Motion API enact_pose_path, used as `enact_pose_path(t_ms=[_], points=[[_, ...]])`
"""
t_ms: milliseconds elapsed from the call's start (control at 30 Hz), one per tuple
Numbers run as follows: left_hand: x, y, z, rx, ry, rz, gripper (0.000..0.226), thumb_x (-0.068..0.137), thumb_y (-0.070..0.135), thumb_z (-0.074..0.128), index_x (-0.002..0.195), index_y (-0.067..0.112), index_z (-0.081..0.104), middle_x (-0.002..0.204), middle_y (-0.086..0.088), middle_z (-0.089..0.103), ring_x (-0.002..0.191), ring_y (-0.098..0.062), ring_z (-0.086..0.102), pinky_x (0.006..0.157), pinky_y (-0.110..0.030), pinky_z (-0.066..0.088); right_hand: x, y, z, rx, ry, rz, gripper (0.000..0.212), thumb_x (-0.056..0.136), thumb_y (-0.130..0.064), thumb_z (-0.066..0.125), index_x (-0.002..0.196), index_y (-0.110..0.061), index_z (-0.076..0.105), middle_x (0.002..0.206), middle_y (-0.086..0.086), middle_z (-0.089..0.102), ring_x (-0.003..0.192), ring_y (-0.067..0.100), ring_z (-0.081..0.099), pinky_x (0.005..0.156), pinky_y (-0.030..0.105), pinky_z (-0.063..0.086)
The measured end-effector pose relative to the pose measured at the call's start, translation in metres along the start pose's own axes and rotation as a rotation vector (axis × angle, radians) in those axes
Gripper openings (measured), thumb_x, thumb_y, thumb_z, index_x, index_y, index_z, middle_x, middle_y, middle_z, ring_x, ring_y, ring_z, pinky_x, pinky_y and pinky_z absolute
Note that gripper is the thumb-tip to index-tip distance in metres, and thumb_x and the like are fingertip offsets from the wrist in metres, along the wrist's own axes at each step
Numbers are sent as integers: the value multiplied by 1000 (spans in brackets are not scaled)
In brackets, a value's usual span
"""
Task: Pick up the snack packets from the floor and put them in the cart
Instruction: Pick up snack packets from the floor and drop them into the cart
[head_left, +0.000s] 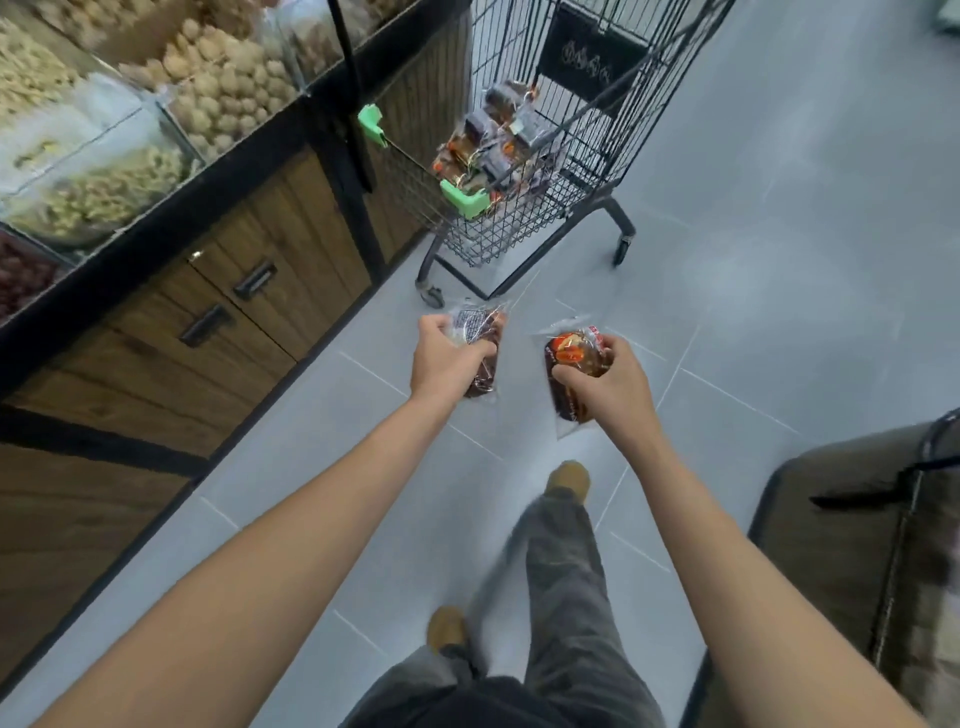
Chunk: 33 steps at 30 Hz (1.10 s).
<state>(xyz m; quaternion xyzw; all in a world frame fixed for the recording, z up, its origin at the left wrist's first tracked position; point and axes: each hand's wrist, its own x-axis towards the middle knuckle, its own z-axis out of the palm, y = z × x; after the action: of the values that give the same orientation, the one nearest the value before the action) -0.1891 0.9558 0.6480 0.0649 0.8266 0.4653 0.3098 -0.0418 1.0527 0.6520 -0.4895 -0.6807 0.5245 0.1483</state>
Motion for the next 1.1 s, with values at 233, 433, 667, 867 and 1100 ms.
enact_pose_path(t_ms=[233,433,667,867,1100], points=[[86,94,89,-63,-16,-102,59,58,31,73,108,26,41,103,0,59,87,-26,66,74,-48,58,162,-27,-56,-36,-48,11,55,74,-27,76,122,-18,49,105,-2,57,93,15,56,74,21,41],[150,167,142,-78,61,-68,55,72,26,74,114,24,39,109,-2,54,91,-22,62,77,-40,57,279,-65,-92,-69,-125,-44,47,75,-26,75,115,-20,50,106,1,59,93,16,57,75,23,42],[218,219,168,-139,149,-75,48,77,27,71,111,25,37,91,8,51,76,-8,56,77,-35,52,376,-102,-94,-82,-221,-88,50,75,-28,75,116,-24,47,107,-2,56,93,14,57,72,22,46],[304,262,188,-168,175,-65,53,82,29,68,123,21,35,85,16,40,72,-3,48,65,-28,48,464,-131,-81,-128,-265,-126,52,77,-26,74,121,-20,46,104,-3,55,89,11,55,62,12,39],[411,313,212,-268,219,-135,59,87,29,64,134,12,32,100,13,42,65,3,36,48,-15,32,579,-183,-59,-242,-310,-160,46,76,-31,74,113,-24,49,104,-2,59,91,14,58,73,28,49]])
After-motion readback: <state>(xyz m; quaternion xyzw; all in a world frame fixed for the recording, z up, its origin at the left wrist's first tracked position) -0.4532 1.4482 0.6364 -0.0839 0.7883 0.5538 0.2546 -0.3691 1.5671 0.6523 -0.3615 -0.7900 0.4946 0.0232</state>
